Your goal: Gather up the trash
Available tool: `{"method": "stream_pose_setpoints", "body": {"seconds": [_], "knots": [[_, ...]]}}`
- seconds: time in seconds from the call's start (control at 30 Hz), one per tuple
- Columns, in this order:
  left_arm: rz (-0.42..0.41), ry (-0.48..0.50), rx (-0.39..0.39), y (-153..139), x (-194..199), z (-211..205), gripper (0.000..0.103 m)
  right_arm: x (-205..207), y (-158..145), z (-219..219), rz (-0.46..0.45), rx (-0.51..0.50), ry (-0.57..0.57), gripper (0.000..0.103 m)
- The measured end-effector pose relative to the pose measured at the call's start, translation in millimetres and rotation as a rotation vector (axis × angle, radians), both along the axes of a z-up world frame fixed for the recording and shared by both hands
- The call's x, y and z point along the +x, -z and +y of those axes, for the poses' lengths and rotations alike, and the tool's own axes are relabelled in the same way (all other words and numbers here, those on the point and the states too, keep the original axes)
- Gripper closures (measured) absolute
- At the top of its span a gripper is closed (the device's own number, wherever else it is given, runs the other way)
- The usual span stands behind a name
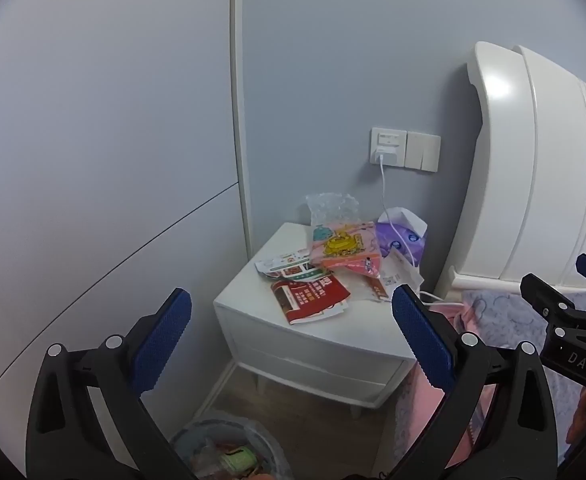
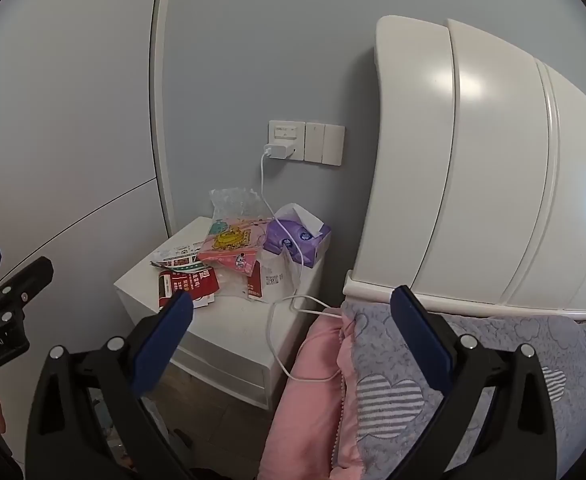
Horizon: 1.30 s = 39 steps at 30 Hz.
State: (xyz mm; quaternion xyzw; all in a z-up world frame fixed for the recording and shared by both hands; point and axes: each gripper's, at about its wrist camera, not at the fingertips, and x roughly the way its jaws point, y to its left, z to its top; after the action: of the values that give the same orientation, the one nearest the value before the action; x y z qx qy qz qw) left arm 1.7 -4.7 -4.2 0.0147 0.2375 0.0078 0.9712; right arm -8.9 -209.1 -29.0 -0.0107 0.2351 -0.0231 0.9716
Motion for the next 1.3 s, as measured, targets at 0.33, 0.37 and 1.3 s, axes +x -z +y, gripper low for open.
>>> {"method": "stream_pose_setpoints", "body": {"seconds": [0.33,0.37,1.3], "knots": [[0.008,-0.007,-0.007,1.3,3.9,4.7,0.005,-0.9,0.2,2.0,-0.005,0.004,-0.002,0.007],[0.008,-0.008,-0.007,1.4,3.9,5.1,0.005,-0.9,0.2,1.8,-0.006,0.004,-0.001,0.007],[-0.005,-0.018,-0.017,-10.7,-6.7,10.3,0.005,-10.3,-11.4,12.8,-0.025,-0.006,-0.010,0.007]]}}
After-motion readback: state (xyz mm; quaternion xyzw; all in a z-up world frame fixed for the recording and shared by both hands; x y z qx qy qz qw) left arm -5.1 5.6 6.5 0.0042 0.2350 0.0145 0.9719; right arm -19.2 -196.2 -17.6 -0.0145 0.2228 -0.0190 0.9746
